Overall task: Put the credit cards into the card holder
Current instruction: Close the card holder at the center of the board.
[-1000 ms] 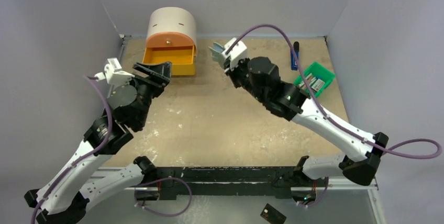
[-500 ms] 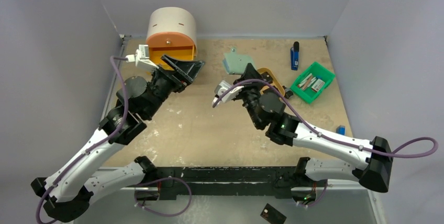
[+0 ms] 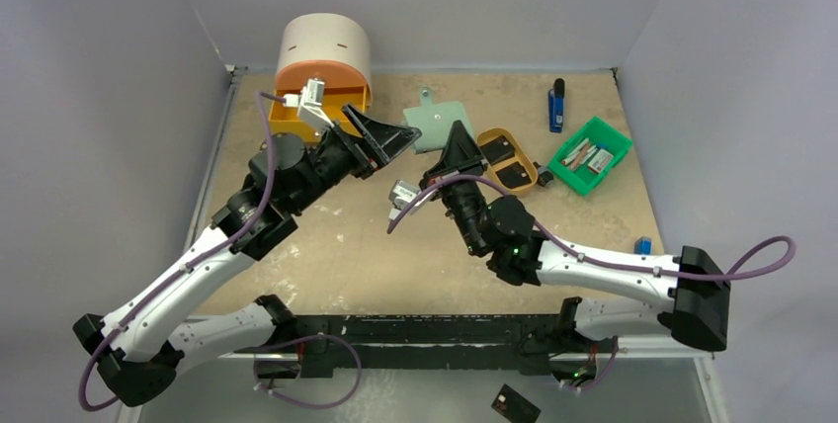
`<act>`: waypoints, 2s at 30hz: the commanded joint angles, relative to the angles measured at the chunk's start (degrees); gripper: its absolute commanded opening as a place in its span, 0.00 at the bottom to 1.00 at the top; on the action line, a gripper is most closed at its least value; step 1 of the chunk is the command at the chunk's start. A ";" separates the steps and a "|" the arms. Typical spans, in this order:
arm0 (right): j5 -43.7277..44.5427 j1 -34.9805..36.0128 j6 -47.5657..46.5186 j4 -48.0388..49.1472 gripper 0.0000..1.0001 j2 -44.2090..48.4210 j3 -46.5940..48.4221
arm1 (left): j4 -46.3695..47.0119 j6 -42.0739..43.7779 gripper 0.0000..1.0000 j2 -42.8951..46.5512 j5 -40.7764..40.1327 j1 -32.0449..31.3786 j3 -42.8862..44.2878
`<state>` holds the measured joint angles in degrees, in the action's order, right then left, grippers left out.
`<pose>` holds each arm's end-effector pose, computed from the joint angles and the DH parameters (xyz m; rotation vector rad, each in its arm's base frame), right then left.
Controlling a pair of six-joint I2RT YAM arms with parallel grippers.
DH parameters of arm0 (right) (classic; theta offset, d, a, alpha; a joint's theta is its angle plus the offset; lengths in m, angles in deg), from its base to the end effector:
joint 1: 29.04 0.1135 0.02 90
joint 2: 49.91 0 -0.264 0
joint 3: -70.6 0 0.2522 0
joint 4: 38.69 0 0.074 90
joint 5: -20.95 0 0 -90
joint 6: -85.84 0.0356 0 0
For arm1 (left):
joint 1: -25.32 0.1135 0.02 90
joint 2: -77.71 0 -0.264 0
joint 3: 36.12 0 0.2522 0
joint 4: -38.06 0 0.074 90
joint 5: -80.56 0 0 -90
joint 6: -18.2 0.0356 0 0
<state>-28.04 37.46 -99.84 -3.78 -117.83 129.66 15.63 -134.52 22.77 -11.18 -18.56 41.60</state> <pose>0.1253 0.2296 0.3636 -0.9806 0.8180 -0.8385 0.1524 -0.1451 0.4279 -0.3140 1.7287 -1.4012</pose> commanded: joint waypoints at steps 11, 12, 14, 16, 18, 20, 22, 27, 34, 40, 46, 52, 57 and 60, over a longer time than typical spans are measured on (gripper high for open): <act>0.76 2.62 -6.10 13.34 0.00 -1.88 1.70 | 11.73 -4.85 0.59 -1.64 7.46 0.09 -4.57; 0.86 2.78 -6.29 13.80 0.00 -1.99 1.71 | 12.76 -5.15 0.54 -1.74 7.53 0.11 -5.02; 1.22 3.12 -6.60 14.51 0.00 -2.23 1.71 | 13.89 -5.59 0.48 -1.88 7.54 0.06 -5.66; 1.43 3.47 -6.99 15.28 0.00 -2.23 1.68 | 14.98 -5.95 0.44 -1.97 7.43 0.10 -6.28; 1.64 3.78 -7.36 15.84 0.00 -2.47 1.53 | 15.25 -6.14 0.41 -1.83 6.61 0.06 -6.71; 1.82 4.09 -7.59 16.19 0.00 -2.42 1.39 | 15.15 -6.46 0.41 -1.19 4.93 0.10 -7.23; 1.95 4.28 -7.59 16.20 0.00 -2.28 1.29 | 15.13 -6.99 0.47 -0.15 2.88 0.11 -7.95; 2.23 4.59 -7.68 15.87 0.00 -1.79 1.22 | 15.61 -7.82 0.61 1.81 -0.99 0.11 -8.71; 2.40 4.96 -7.59 16.07 0.00 -1.59 1.01 | 18.30 -9.21 0.53 1.58 -2.74 0.06 -9.23; 2.49 5.13 -7.50 16.21 0.00 -1.69 1.31 | 20.96 -10.06 0.46 -1.23 1.38 0.10 -8.72; 2.96 5.28 -7.04 16.21 0.00 -1.80 1.74 | 22.02 -9.86 0.11 -0.89 2.95 0.04 -9.69; 10.30 6.69 13.86 -8.17 0.56 -1.26 9.95 | 14.09 -3.34 0.00 2.27 -3.97 0.21 -8.06; -8.02 6.45 57.16 -55.93 0.95 0.35 24.31 | -0.59 9.60 0.00 7.36 -17.02 0.37 -1.14; -24.47 0.87 71.86 -60.31 0.95 2.12 25.94 | -6.19 18.43 0.00 9.41 -19.60 0.37 2.99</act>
<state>-32.54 43.21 -59.88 -43.63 -119.51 151.27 15.74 -130.63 27.89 -22.13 -18.56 36.38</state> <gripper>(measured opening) 0.949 0.189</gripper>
